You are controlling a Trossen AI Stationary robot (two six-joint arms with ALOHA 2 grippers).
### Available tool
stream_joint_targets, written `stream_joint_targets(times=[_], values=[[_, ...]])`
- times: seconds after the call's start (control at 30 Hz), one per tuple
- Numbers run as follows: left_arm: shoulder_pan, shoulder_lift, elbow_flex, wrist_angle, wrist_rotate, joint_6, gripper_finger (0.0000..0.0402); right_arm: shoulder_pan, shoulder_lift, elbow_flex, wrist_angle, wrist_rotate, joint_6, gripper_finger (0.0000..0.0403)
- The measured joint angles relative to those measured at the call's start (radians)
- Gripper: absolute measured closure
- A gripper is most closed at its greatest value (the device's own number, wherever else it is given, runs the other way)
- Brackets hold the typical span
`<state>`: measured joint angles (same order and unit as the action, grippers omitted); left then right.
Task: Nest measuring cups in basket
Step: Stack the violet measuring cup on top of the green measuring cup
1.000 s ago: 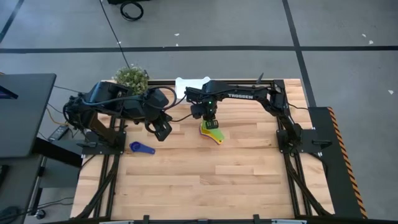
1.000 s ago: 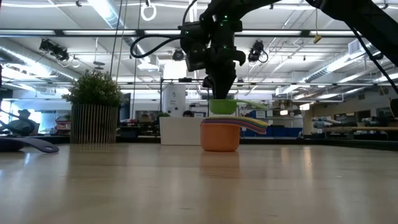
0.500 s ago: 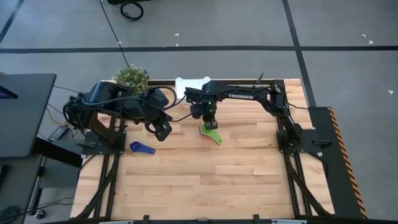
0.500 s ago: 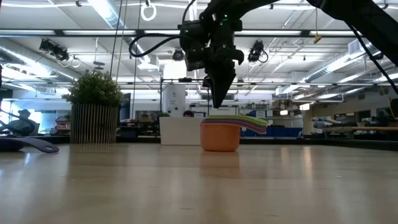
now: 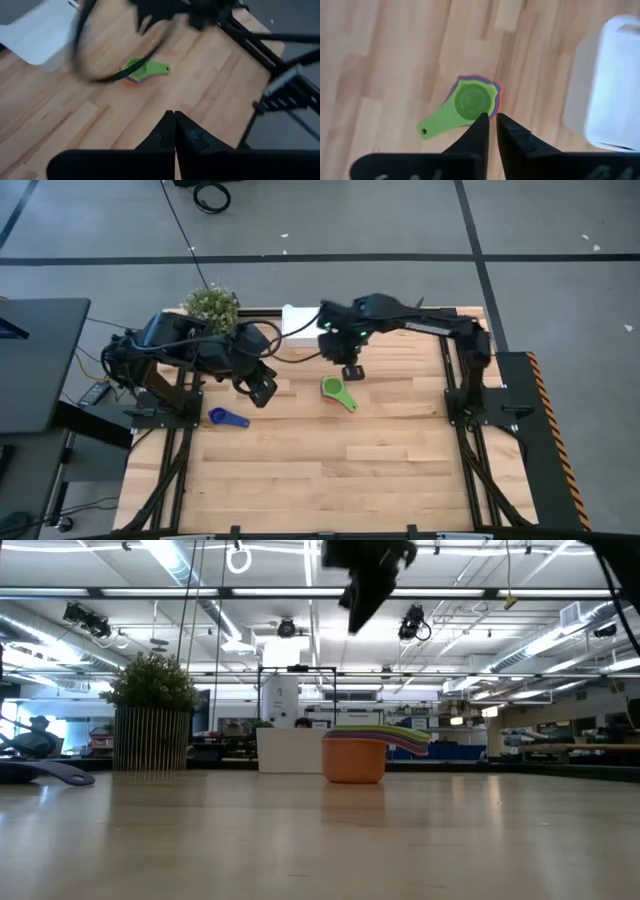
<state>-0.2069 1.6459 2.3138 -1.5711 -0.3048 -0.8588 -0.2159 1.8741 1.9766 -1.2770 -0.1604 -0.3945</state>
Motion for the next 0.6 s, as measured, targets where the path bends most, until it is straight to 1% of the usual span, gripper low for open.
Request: stream_joint_targets(times=[0.13, 0.23, 0.4, 0.5, 0.6], values=[[0.023, -0.007, 0.015, 0.0, -0.056, -0.025, 0.0399, 0.006, -0.116, 0.0, 0.009, 0.0, 0.028, 0.0381], [0.046, -0.018, 0.031, 0.001, -0.06, 0.003, 0.0399, 0.007, -0.193, 0.0, 0.011, 0.001, 0.036, 0.0391], [0.076, -0.09, 0.032, 0.0, -0.074, 0.035, 0.0399, 0.007, -0.295, 0.0, 0.011, 0.003, 0.087, 0.0396], [0.066, -0.143, 0.023, 0.001, -0.141, 0.056, 0.0399, 0.007, -0.336, 0.0, 0.009, 0.003, 0.125, 0.0389], [0.048, -0.208, -0.026, 0.001, -0.204, 0.052, 0.04, 0.007, -0.364, 0.0, 0.004, 0.003, 0.159, 0.0382]])
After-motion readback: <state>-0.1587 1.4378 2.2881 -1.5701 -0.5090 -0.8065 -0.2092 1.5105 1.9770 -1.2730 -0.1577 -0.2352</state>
